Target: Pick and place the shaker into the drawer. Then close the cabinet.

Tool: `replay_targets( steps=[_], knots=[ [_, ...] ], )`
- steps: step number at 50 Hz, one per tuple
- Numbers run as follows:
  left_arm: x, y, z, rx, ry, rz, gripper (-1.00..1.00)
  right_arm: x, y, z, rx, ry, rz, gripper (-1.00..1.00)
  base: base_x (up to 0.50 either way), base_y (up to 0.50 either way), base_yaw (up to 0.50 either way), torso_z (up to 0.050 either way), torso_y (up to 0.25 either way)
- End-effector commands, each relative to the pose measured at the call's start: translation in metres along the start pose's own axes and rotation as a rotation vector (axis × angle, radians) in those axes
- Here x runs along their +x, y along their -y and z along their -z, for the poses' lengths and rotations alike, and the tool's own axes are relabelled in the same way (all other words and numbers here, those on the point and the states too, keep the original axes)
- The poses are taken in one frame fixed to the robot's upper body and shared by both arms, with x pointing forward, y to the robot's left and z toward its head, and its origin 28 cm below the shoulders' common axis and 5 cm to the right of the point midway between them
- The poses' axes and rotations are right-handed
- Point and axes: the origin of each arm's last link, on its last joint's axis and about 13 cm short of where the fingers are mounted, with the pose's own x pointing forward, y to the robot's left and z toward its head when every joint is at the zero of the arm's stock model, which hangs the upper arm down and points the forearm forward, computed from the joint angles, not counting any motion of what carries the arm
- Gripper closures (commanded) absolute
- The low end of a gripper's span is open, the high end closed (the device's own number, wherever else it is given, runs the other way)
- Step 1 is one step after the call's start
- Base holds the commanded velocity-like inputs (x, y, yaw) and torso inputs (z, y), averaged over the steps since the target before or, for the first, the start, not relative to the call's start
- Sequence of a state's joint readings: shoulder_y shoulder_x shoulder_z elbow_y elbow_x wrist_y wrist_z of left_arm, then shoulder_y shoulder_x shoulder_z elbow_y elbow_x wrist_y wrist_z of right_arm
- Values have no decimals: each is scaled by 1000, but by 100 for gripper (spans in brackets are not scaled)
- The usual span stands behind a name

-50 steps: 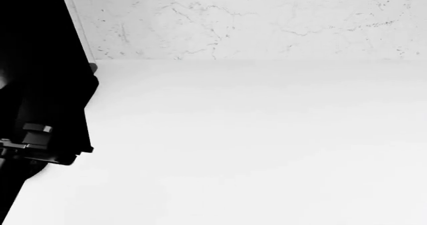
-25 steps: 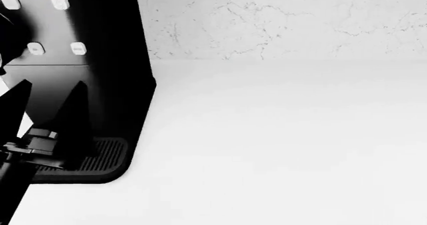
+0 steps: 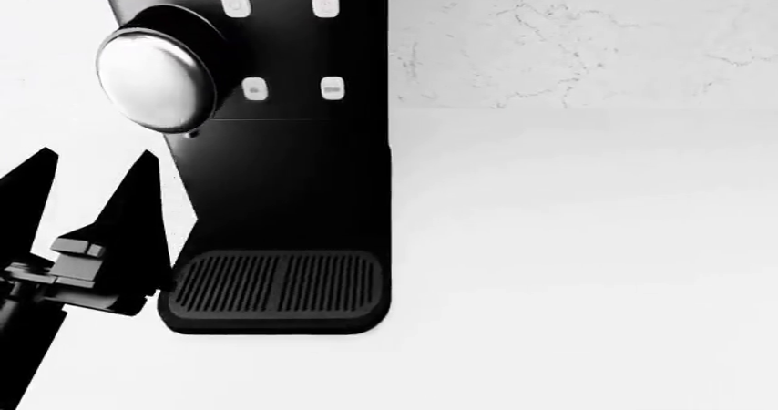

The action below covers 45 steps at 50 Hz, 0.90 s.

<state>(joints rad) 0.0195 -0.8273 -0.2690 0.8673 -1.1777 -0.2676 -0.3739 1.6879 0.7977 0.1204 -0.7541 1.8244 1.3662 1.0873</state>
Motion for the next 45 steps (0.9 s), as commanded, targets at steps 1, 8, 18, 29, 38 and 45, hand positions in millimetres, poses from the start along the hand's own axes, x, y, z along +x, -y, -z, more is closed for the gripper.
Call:
replay_targets(
  steps=[1, 8, 18, 29, 38, 45],
  knots=[
    [-1, 0, -1, -4, 2, 4, -100, -1, -1, 0, 3, -1, 0, -100, 0, 500, 0, 0, 0],
    [-2, 1, 0, -7, 2, 8, -100, -2, -1, 0, 16, -1, 0, -100, 0, 500, 0, 0, 0],
    [-1, 1, 0, -6, -1, 13, -100, -2, -2, 2, 22, -11, -6, -100, 0, 500, 0, 0, 0],
    [-1, 1, 0, -6, -2, 16, -100, -2, -2, 2, 25, -6, 0, -100, 0, 494, 0, 0, 0],
    [-2, 1, 0, -7, -2, 19, -100, -3, -1, 1, 38, 0, 8, -100, 0, 19, 0, 0, 0],
    [-2, 0, 1, -4, 0, 11, -100, -3, -1, -1, 40, -2, 10, -100, 0, 0, 0, 0, 0]
  ],
)
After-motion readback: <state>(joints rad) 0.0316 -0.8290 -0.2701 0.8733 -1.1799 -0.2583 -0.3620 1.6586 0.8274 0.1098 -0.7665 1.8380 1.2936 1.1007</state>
